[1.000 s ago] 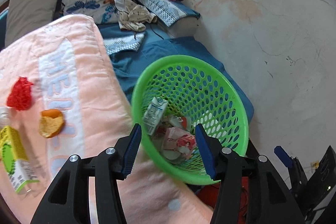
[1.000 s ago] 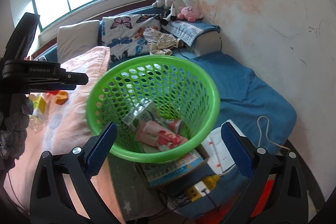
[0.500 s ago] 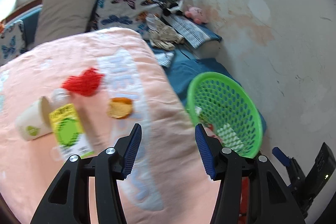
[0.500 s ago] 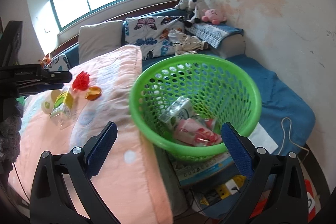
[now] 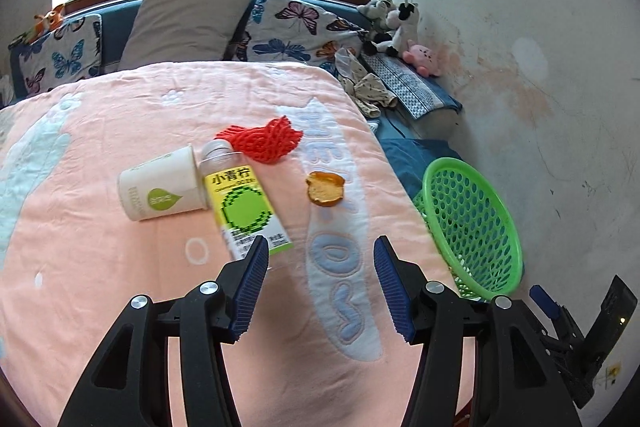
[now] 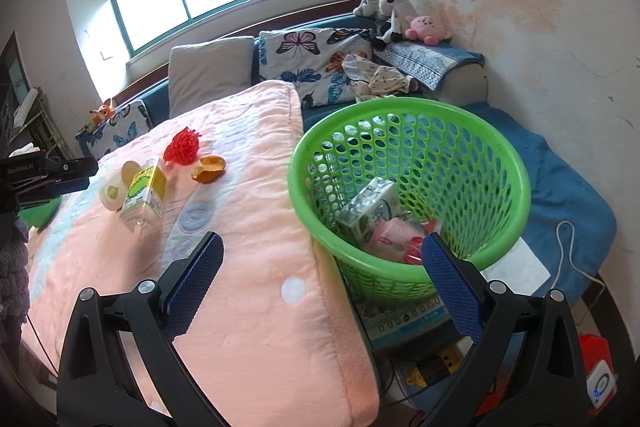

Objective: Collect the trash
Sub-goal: 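Move both grippers back toward the juice bottle and paper cup on the blanket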

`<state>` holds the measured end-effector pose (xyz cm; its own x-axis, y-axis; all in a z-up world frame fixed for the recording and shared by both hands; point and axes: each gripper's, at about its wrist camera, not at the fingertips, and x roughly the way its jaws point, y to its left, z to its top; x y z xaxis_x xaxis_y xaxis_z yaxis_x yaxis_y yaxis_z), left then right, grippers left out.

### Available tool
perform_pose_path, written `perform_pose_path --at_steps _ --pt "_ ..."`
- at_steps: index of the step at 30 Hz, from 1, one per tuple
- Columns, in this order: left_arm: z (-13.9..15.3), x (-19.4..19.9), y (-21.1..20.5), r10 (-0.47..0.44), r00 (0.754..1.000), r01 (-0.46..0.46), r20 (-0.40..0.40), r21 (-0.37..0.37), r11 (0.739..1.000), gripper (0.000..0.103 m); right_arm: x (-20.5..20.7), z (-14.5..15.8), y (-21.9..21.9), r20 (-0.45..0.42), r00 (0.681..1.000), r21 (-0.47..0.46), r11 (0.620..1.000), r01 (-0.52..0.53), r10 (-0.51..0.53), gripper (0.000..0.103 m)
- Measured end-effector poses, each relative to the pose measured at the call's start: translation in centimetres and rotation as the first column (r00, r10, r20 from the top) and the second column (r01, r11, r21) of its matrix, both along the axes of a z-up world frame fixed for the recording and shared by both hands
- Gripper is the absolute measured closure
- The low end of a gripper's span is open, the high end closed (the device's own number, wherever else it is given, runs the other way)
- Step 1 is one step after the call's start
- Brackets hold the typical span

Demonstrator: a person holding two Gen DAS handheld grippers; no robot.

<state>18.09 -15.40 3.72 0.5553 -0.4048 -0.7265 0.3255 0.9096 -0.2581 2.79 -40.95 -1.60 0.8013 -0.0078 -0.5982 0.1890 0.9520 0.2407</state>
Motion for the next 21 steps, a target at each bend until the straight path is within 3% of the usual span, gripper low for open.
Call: perform_pose_path --at_steps 21 --pt "-1.0 -0.2 4.4 0.092 0.995 -0.093 -0.033 -0.012 0.996 0.043 0.4 0.7 2.1 0.014 0.999 -0.009 0.999 -0.047 0.047 0.005"
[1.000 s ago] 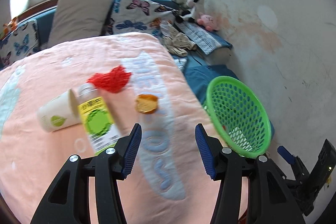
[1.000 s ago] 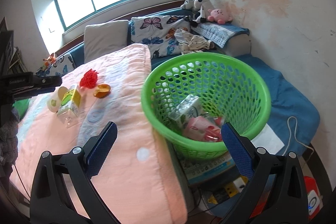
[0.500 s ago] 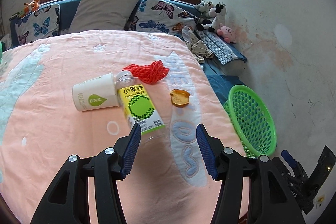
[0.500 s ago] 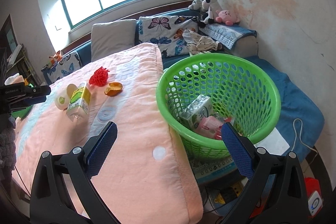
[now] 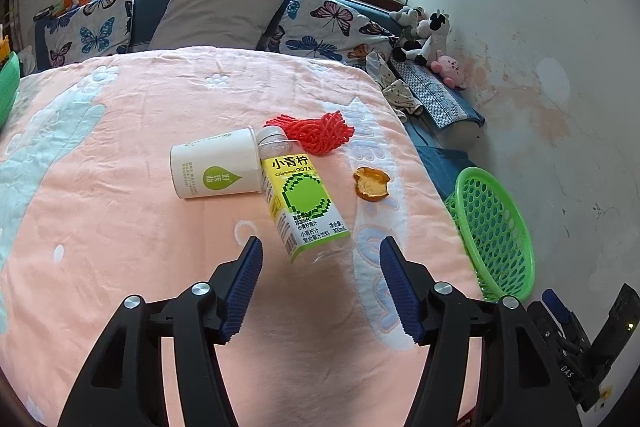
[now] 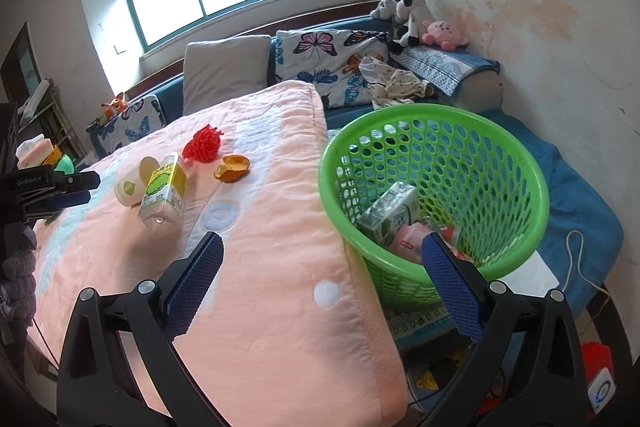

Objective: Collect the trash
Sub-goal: 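Move both grippers back toward the juice bottle and paper cup on the blanket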

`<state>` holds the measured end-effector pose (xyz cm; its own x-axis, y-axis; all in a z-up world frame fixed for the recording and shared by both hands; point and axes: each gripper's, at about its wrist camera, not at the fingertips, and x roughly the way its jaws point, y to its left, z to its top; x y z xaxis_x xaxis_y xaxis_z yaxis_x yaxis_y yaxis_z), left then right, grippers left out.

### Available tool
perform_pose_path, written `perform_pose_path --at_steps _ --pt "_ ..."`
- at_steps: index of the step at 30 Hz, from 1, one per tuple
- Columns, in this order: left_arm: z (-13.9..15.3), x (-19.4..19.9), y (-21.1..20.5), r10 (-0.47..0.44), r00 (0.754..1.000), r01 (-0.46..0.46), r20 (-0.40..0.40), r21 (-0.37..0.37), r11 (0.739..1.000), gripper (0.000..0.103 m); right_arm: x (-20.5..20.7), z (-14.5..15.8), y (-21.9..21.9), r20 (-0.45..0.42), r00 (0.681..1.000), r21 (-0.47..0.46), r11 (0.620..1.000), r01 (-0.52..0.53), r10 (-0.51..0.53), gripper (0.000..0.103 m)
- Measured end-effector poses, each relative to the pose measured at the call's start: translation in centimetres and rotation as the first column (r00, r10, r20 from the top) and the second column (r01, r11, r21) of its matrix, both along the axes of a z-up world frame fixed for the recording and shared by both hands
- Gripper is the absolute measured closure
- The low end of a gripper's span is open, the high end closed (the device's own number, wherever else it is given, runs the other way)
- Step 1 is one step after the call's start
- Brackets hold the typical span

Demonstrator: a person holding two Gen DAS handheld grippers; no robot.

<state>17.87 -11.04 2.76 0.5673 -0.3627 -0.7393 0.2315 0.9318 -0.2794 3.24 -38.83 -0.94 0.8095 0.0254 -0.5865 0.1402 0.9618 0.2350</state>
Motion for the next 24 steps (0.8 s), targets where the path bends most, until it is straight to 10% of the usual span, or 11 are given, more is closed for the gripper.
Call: perform_pose_path --at_steps 24 --pt "-0.2 0.2 2.1 0.041 0.999 -0.041 -0.014 -0.029 0.999 0.043 1.0 0.2 1.7 -0.006 0.999 -0.01 0.999 -0.046 0.046 0.005"
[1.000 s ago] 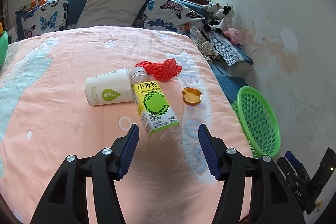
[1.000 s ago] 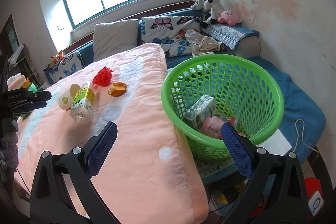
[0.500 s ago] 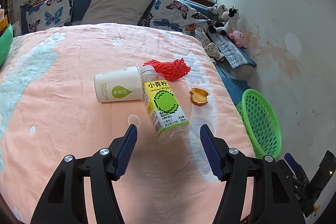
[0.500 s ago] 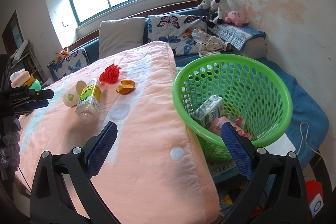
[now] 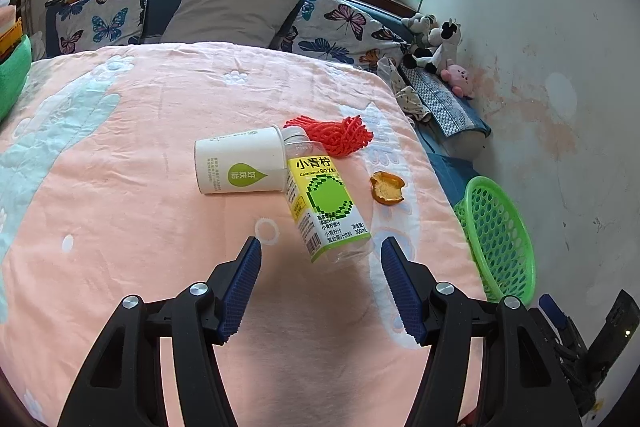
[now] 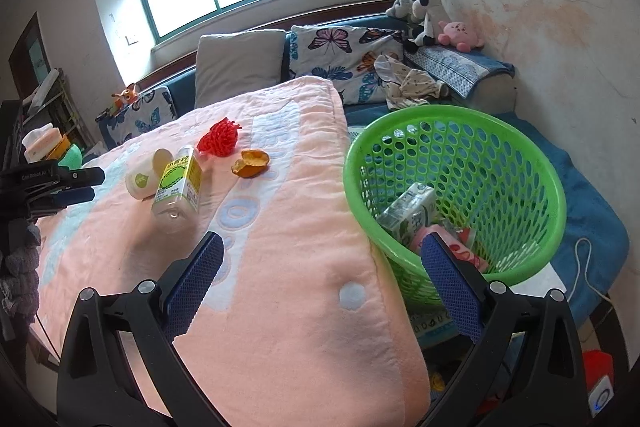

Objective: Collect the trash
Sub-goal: 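Move both grippers back toward the juice bottle and paper cup on the blanket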

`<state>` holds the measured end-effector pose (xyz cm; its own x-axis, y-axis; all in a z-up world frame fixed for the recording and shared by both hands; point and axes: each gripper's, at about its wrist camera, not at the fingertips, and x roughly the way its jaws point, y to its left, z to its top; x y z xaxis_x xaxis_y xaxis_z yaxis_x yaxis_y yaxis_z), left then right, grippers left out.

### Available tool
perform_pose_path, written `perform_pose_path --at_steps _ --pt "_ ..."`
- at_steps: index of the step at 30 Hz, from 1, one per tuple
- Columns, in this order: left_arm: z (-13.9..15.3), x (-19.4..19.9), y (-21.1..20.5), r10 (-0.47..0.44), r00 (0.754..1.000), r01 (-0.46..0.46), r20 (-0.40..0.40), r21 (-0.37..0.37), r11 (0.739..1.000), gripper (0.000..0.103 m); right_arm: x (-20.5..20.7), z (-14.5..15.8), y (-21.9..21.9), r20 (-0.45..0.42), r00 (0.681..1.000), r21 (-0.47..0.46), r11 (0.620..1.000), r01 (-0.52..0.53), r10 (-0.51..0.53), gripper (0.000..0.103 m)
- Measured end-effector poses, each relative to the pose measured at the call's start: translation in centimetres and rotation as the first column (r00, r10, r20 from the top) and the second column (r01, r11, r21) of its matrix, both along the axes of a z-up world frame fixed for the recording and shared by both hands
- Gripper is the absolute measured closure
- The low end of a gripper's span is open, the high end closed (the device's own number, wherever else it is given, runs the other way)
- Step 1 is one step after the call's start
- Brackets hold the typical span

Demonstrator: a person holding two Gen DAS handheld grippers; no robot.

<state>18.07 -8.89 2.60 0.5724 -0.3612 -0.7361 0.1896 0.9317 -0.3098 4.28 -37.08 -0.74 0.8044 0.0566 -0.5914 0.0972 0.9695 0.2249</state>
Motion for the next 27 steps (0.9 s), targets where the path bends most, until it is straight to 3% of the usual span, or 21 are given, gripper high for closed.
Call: perform_pose_path --at_steps 14,27 --pt "0.2 0.0 3.0 0.03 0.999 -0.031 -0.015 -0.016 0.999 0.043 2.0 1.4 3.1 0.011 0.997 -0.032 0.996 -0.081 0.082 0.005" --pt "-0.8 1.1 5.7 0.058 0.997 -0.06 -0.054 -0.043 0.997 0.043 7.5 0.8 7.0 -0.049 0.98 -0.043 0.98 -0.193 0.191 0.006"
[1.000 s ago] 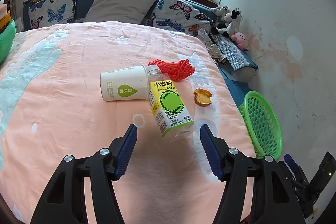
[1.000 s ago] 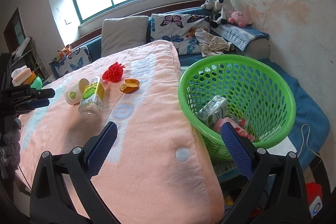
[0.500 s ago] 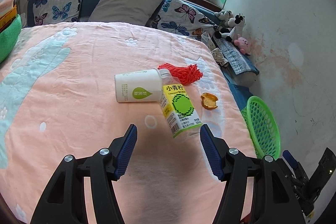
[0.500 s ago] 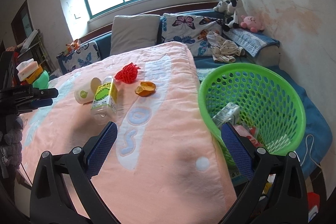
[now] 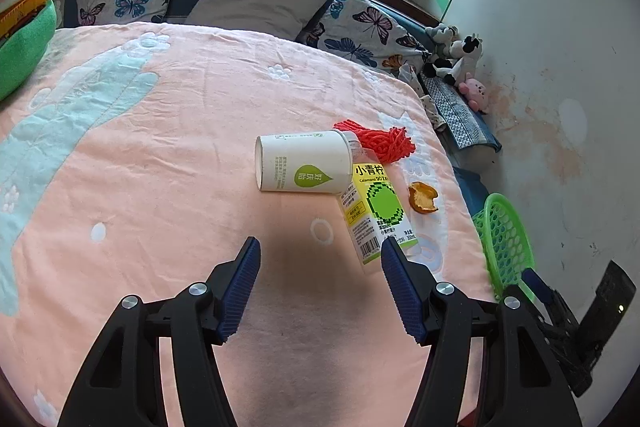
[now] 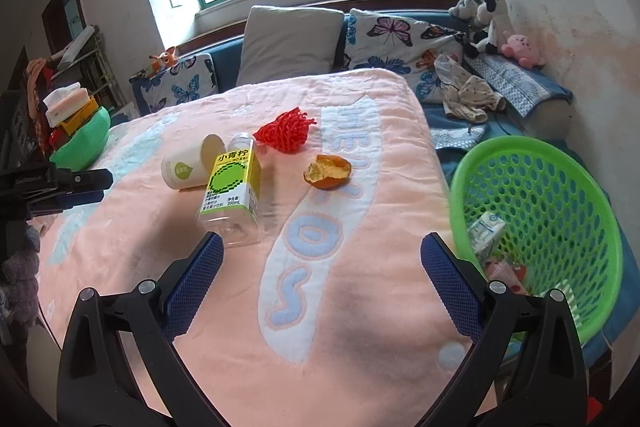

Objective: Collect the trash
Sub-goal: 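Move both grippers back toward the juice bottle and paper cup on the blanket, then grasp the yellow juice bottle with the right gripper while the left grasps the white paper cup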

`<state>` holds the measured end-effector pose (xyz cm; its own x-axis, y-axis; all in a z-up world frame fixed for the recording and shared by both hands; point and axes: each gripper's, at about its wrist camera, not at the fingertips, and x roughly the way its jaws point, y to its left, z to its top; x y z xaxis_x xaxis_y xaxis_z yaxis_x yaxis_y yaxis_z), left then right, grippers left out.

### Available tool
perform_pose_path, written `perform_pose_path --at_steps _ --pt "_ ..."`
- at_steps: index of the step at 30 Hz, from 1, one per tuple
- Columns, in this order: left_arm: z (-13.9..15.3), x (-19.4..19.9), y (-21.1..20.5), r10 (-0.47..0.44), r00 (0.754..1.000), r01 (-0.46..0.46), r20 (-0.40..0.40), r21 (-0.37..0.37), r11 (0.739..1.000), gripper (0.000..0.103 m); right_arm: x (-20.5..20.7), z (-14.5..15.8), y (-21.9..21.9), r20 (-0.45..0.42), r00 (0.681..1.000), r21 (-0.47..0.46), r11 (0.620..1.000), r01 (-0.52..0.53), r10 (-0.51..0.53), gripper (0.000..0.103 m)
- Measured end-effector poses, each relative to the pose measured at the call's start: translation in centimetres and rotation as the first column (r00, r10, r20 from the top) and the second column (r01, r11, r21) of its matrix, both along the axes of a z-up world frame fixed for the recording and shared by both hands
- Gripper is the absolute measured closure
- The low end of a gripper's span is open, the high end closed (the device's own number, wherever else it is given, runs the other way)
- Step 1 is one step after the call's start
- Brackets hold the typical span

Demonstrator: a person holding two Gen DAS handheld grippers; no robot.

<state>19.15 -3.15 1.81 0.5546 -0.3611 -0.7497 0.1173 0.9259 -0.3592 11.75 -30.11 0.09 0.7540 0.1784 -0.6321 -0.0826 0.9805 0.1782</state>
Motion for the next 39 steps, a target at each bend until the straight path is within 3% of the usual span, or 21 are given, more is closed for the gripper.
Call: perform_pose_path --at_steps 11,17,22,29,33,37,39 --pt "0.1 4.5 0.4 -0.054 0.997 0.046 0.064 0.115 0.992 0.043 3.9 -0.4 1.1 -0.05 0.996 0.063 0.996 -0.069 0.072 0.01" --pt "-1.0 7.4 0.1 -0.149 0.984 0.127 0.096 0.206 0.97 0.025 5.9 -0.1 3.3 -0.07 0.99 0.077 0.991 -0.113 0.118 0.012" --pt "-2.0 9.0 0.2 -0.2 0.975 0.174 0.094 0.231 0.957 0.02 7.9 -0.7 5.8 -0.104 0.982 0.093 0.985 -0.147 0.157 0.014" --pt "-2.8 9.8 1.6 -0.199 0.976 0.18 0.09 0.189 0.965 0.019 11.2 -3.1 9.6 -0.177 0.965 0.062 0.981 -0.183 0.191 0.018" --pt "-3.3 9.8 1.5 -0.227 0.97 0.207 0.087 0.193 0.959 0.017 13.1 -4.4 10.7 -0.214 0.961 -0.001 0.983 -0.181 0.177 0.028" --pt "-3.2 9.5 0.5 -0.284 0.952 0.255 0.112 0.222 0.941 0.013 14.8 -5.5 10.8 -0.251 0.951 -0.001 0.982 -0.188 0.182 0.035" --pt "-3.0 9.5 -0.2 -0.317 0.939 0.278 0.13 0.252 0.927 0.011 15.0 -5.7 10.8 -0.259 0.944 0.016 0.978 -0.206 0.204 0.045"
